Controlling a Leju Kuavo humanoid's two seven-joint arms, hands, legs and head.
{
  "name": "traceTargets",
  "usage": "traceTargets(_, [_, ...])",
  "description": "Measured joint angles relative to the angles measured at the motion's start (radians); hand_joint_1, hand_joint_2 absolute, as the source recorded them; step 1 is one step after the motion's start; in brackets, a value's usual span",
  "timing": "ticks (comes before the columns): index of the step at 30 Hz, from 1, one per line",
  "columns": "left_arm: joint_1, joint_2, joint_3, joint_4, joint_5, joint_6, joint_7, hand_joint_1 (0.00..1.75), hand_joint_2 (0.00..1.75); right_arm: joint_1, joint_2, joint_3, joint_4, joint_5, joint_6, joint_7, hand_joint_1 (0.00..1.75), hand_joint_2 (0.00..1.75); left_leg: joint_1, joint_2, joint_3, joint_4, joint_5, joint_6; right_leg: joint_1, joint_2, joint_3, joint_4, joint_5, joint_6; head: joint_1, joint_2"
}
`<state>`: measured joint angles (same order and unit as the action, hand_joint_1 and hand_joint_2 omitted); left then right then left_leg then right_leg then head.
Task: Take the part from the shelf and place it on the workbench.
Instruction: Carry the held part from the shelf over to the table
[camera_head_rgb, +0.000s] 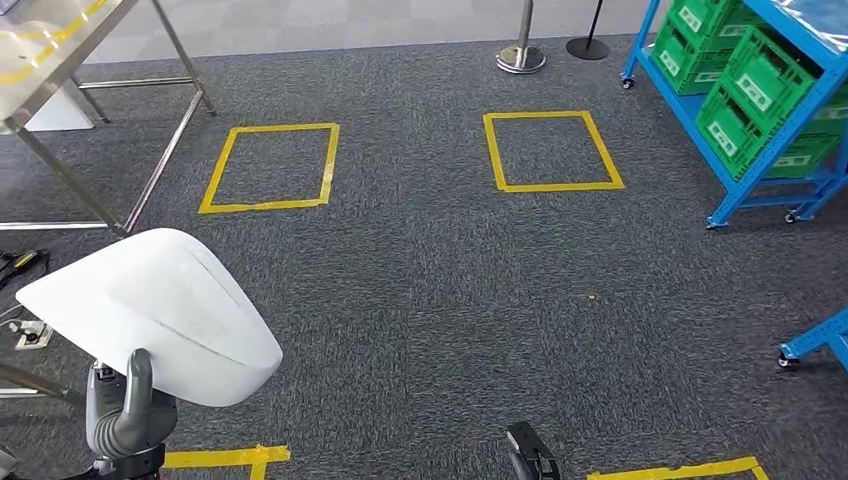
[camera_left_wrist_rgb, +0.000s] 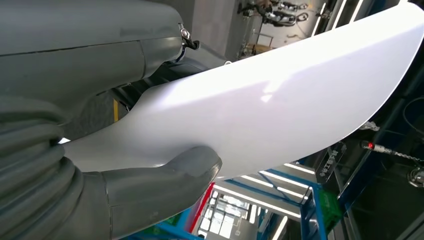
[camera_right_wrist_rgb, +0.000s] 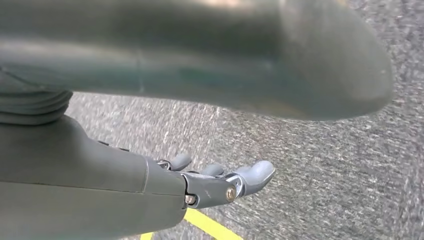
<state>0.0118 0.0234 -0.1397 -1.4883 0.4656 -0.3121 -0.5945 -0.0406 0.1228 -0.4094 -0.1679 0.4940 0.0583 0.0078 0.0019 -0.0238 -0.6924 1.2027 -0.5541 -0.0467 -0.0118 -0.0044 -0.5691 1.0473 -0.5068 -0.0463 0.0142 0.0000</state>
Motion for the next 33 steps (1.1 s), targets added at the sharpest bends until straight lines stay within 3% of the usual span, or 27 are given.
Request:
traceTargets(2, [-0.004,0.007,-0.004,0.014,0.01,0.005,-0.006,1.75,1.75,0.004,0.0,-0.001,0.0,-0.005,0.001,0.0,0.0,0.0,0.002,0.015,-0.042,0.096,-0.034,-0.002,0.004,-0.03,-0.001,0.0,-0.002,-0.003,0.0,0.0])
traceTargets(3, [-0.003,0.011,-0.006,0.019,0.015,0.008,-0.01,1.75,1.75,0.005,0.0,-0.001,0.0,-0.007,0.002,-0.002,0.0,0.0,0.002,0.018,-0.039,0.096,-0.024,-0.001,0.006,-0.044,0.0,0.001,-0.003,-0.003,0.0,0.0])
traceTargets(4, [-0.002,0.015,-0.008,0.022,0.019,0.009,-0.012,1.75,1.75,0.004,0.0,-0.001,0.0,-0.008,0.003,-0.005,0.0,0.0,0.001,0.023,-0.015,0.055,0.002,0.002,0.007,-0.056,0.002,0.001,-0.005,-0.003,0.0,0.0])
traceTargets(5, [-0.002,0.019,-0.01,0.023,0.022,0.01,-0.013,1.75,1.75,0.004,0.0,-0.001,0.0,-0.008,0.004,-0.007,0.0,0.0,-0.001,0.037,0.024,-0.014,0.036,0.007,0.008,-0.067,0.005,0.001,-0.007,-0.002,0.0,0.0])
traceTargets(7, [-0.004,0.023,-0.015,0.023,0.025,0.015,-0.013,1.75,1.75,0.003,0.001,-0.001,0.0,-0.007,0.004,-0.009,0.0,0.0,-0.011,0.073,0.089,-0.133,0.076,0.019,0.011,-0.088,0.011,0.001,-0.013,0.004,0.0,0.0])
traceTargets(9, [-0.005,0.026,-0.019,0.023,0.023,0.02,-0.012,1.75,1.75,0.002,0.001,-0.002,0.0,-0.008,0.005,-0.011,0.0,0.0,-0.019,0.08,0.105,-0.168,0.08,0.029,0.013,-0.107,0.015,-0.001,-0.015,0.012,0.001,0.0])
traceTargets(11, [-0.002,0.031,-0.02,0.021,0.022,0.024,-0.013,1.75,1.75,-0.001,0.003,-0.002,0.0,-0.009,0.005,-0.018,0.0,0.0,-0.017,0.057,0.105,-0.177,0.087,0.037,0.012,-0.116,0.019,-0.001,-0.019,0.022,0.001,0.0])
traceTargets(13, [0.0,0.035,-0.02,0.017,0.019,0.028,-0.019,1.75,1.75,-0.004,0.004,-0.002,-0.001,-0.009,0.004,-0.023,0.0,0.0,-0.008,0.037,0.11,-0.187,0.094,0.048,0.009,-0.075,0.004,0.039,-0.046,0.033,0.002,0.0])
traceTargets(15, [0.0,0.033,-0.019,0.014,0.013,0.029,-0.026,1.75,1.75,-0.002,0.005,-0.002,0.0,-0.007,0.003,-0.022,0.0,0.0,-0.003,0.016,0.111,-0.189,0.097,0.054,0.004,-0.019,-0.05,0.149,-0.098,0.041,0.004,0.0])
traceTargets(17, [0.004,0.03,-0.019,0.012,0.005,0.029,-0.03,1.75,1.75,0.004,0.005,-0.002,0.0,-0.006,0.001,-0.019,0.0,0.0,-0.003,-0.01,0.109,-0.187,0.097,0.056,0.0,-0.003,-0.109,0.256,-0.13,0.046,0.006,0.0])
traceTargets(18, [0.006,0.03,-0.019,0.011,0.001,0.029,-0.032,1.75,1.75,0.006,0.005,-0.002,0.0,-0.007,0.001,-0.019,0.0,0.0,-0.002,-0.025,0.108,-0.184,0.097,0.055,-0.002,-0.001,-0.12,0.269,-0.121,0.048,0.006,0.0])
traceTargets(20, [0.012,0.03,-0.019,0.005,-0.008,0.029,-0.037,1.75,1.75,0.006,0.005,-0.003,0.0,-0.008,0.0,-0.024,0.0,0.0,0.002,-0.054,0.105,-0.174,0.093,0.05,-0.008,0.014,-0.087,0.181,-0.053,0.052,0.006,0.0])
traceTargets(22, [0.021,0.03,-0.016,-0.013,-0.019,0.032,-0.046,1.75,1.75,0.004,0.007,-0.003,0.0,-0.009,0.0,-0.035,0.0,0.0,0.004,-0.079,0.098,-0.162,0.088,0.037,-0.014,0.059,-0.034,0.063,-0.008,0.053,0.005,0.0])
traceTargets(24, [0.028,0.029,-0.008,-0.033,-0.029,0.036,-0.054,1.75,1.75,0.004,0.01,-0.004,0.0,-0.009,0.0,-0.04,0.0,0.0,0.005,-0.101,0.088,-0.158,0.089,0.021,-0.014,0.078,-0.016,0.023,-0.008,0.048,0.005,0.0])
traceTargets(26, [0.039,0.029,0.004,-0.05,-0.035,0.039,-0.059,1.75,1.75,0.004,0.012,-0.004,0.0,-0.007,0.0,-0.04,0.0,0.0,0.008,-0.114,0.081,-0.161,0.093,0.008,-0.011,0.054,-0.012,0.017,-0.004,0.034,0.005,0.0])
traceTargets(28, [0.054,0.029,0.02,-0.069,-0.04,0.043,-0.061,1.75,1.75,0.001,0.015,-0.005,0.0,-0.007,0.0,-0.042,0.0,0.0,0.007,-0.07,0.066,-0.133,0.074,-0.001,-0.011,0.031,-0.006,0.009,0.0,0.018,0.002,0.0])
traceTargets(30, [0.063,0.028,0.033,-0.088,-0.047,0.047,-0.06,1.75,1.75,0.002,0.018,-0.005,0.0,-0.008,-0.001,-0.045,0.0,0.0,0.005,-0.006,0.021,-0.035,0.015,-0.006,-0.008,0.005,-0.003,0.004,0.001,0.008,-0.003,0.0])
traceTargets(32, [0.073,0.027,0.046,-0.104,-0.054,0.049,-0.059,1.75,1.75,0.006,0.02,-0.006,0.0,-0.007,-0.002,-0.045,0.0,0.0,0.006,0.013,-0.034,0.083,-0.036,-0.01,-0.004,-0.025,-0.003,0.004,-0.001,0.003,-0.004,0.0])
traceTargets(33, [0.081,0.027,0.053,-0.112,-0.057,0.051,-0.058,1.75,1.75,0.007,0.021,-0.006,0.0,-0.005,-0.003,-0.042,0.0,0.0,0.006,0.015,-0.043,0.105,-0.036,-0.01,-0.003,-0.04,-0.003,0.004,-0.002,0.002,-0.004,0.0])
